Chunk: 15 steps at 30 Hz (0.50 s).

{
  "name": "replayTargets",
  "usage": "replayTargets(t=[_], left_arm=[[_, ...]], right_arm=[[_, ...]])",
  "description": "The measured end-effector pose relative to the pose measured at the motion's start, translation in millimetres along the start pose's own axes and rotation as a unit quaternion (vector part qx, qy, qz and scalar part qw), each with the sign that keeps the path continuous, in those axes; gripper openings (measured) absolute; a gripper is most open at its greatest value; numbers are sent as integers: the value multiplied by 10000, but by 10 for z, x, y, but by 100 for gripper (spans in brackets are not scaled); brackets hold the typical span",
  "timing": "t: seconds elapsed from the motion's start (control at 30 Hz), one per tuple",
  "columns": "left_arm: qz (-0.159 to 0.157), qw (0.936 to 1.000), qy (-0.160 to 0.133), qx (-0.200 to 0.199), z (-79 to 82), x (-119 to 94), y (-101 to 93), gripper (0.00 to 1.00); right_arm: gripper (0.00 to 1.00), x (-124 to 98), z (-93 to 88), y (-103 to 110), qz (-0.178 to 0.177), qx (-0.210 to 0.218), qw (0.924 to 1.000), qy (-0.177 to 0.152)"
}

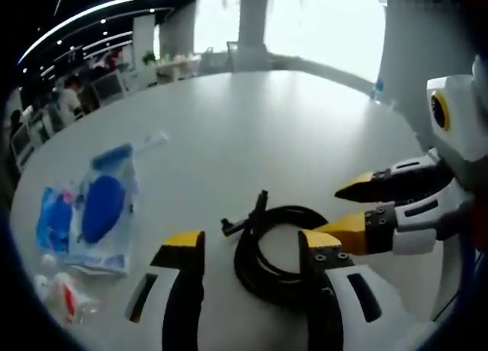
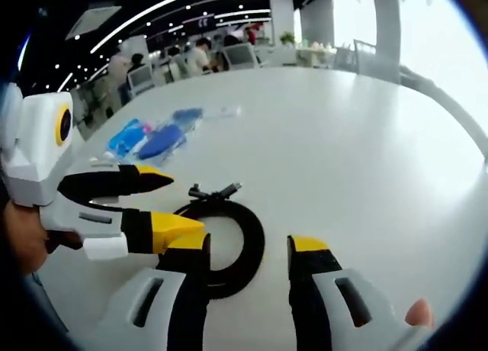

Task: Arrange the tabletop items into an orderly group along one side of the table until the central work area is clear of visible clutter.

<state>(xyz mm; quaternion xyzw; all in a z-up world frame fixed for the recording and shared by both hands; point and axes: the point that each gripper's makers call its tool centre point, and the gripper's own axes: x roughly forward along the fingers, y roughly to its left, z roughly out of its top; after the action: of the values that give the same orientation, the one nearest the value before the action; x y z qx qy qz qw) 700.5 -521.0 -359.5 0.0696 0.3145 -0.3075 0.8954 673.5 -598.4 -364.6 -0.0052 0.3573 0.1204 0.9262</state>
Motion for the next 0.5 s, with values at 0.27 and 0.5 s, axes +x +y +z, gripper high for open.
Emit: replayTargets(t=[0.27, 0.5], left_arm=[[32, 10000, -66, -34, 52, -84, 52, 51], [95, 9997, -206, -56, 150, -230, 127, 52]], right_arm=[[46, -35, 74, 42, -21, -84, 9999, -112], [47, -110, 167, 106, -37, -151, 9996, -223]])
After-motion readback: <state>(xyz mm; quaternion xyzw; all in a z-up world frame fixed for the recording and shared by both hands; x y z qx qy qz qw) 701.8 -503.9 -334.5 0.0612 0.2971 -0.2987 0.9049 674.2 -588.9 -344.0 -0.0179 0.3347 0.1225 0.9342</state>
